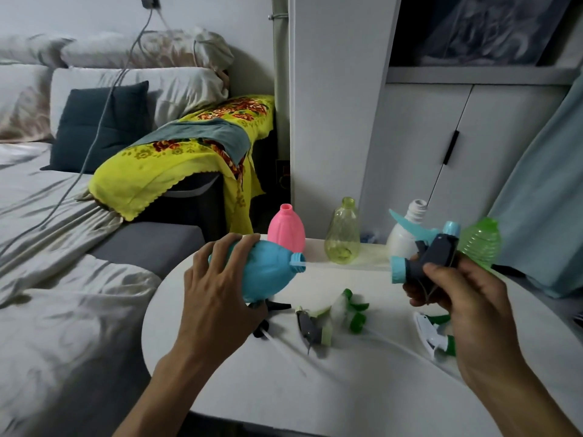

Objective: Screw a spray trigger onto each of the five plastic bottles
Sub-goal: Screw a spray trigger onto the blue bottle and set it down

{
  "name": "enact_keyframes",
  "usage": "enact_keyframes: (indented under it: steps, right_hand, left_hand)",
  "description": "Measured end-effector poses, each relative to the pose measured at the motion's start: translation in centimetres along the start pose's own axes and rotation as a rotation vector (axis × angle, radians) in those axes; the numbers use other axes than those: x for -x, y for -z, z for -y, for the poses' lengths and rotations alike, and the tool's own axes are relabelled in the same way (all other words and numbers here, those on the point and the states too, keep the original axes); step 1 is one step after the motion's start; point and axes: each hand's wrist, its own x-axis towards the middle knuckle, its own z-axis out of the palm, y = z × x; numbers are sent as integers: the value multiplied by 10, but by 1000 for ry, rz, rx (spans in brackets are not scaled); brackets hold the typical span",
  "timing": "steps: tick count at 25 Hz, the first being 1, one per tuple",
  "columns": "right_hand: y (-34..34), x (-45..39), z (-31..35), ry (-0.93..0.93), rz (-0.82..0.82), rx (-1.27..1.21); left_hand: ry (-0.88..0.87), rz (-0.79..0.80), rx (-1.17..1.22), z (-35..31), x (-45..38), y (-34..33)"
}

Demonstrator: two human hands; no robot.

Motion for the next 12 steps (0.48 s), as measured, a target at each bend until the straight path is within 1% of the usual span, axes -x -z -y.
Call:
enact_keyframes:
  steps: [2,5,9,12]
  right_hand:
    - [2,-3,1,7,-23,-17]
    - [0,-2,-2,8,-5,10]
    - [5,-5,1,9,-90,-30]
    - [10,-8,2,-1,-104,-32]
  left_hand:
    - [0,3,-5,-2,-1,0]
    - [-33,13,-20,-6,0,-3]
    - [-10,12,-13,-8,-2,-5]
    - [-3,0,-7,-7,-2,-4]
